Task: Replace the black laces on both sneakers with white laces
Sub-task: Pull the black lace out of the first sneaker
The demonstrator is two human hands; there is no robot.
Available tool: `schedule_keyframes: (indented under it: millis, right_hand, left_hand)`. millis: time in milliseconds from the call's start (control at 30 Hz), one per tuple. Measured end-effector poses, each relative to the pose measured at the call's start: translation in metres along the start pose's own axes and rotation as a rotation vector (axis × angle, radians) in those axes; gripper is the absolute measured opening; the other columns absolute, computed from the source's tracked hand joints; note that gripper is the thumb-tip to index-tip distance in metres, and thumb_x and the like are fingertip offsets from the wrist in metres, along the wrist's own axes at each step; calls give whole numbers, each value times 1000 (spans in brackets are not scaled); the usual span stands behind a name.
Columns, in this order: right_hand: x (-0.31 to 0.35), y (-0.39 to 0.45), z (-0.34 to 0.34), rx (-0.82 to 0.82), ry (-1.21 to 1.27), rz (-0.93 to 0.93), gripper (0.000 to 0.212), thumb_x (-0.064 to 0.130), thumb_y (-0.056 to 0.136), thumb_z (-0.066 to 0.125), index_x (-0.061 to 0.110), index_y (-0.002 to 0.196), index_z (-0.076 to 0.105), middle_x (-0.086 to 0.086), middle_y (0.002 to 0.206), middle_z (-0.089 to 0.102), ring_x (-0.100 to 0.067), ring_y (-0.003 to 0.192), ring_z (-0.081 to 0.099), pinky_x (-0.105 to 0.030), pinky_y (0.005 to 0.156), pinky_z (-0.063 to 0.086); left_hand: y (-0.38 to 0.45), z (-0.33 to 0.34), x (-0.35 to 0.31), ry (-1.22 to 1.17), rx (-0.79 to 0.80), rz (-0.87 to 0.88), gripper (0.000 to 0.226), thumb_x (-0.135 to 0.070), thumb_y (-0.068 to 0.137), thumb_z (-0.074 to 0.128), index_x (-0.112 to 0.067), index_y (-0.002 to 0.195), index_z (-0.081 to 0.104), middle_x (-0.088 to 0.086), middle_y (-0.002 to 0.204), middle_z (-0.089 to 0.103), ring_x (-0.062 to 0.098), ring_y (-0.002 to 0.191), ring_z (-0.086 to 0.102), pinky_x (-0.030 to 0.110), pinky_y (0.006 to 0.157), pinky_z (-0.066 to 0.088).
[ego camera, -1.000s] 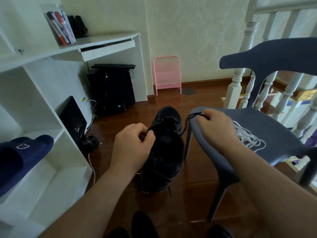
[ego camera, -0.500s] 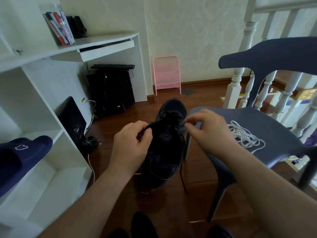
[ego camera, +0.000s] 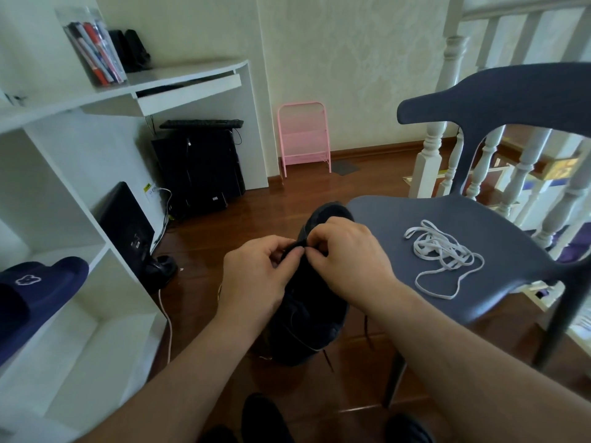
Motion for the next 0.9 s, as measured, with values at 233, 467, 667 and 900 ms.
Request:
schedule_keyframes:
  millis: [233, 467, 667, 900]
  right_hand:
    - [-69, 3, -16, -68, 529, 453, 18, 18, 88, 64, 13, 71, 67, -4, 67, 69, -26, 69, 71, -48, 71, 62]
    - [-30, 1, -17, 112, 387, 158, 21, 21, 83, 67, 34, 100, 73, 17, 98, 64, -2, 92, 61, -18, 73, 46]
    - [-8, 0, 0, 123, 137, -12, 12, 36, 94, 68, 31, 102, 75, 19, 90, 68, -2, 87, 61, -25, 78, 52]
    - [-6, 2, -13, -22, 89, -87, 18, 33, 94, 68, 28, 77, 66, 10, 90, 56, -14, 87, 55, -32, 73, 48]
  left_hand:
    - [9, -18, 31, -134, -63, -213, 16, -31, 99, 72, -33, 83, 72, -15, 70, 67, -4, 75, 66, 8, 61, 46]
    - [1, -6, 20, -17, 4, -66, 14, -33, 98, 72, -27, 86, 73, -12, 69, 64, 5, 73, 63, 22, 62, 51]
    - [-3, -5, 8, -3, 16, 29, 13, -33, 98, 71, -26, 87, 73, -16, 74, 64, 4, 75, 63, 18, 61, 49]
    - [0, -9, 11, 15, -26, 26, 15, -34, 98, 71, -26, 85, 72, -14, 73, 63, 4, 76, 62, 16, 63, 47]
Point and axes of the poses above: each hand's wrist, its own y-axis towards the middle knuckle, its own z-axis out of the palm, x = y × z, the point moved 8 cm from there along y, towards the middle knuckle
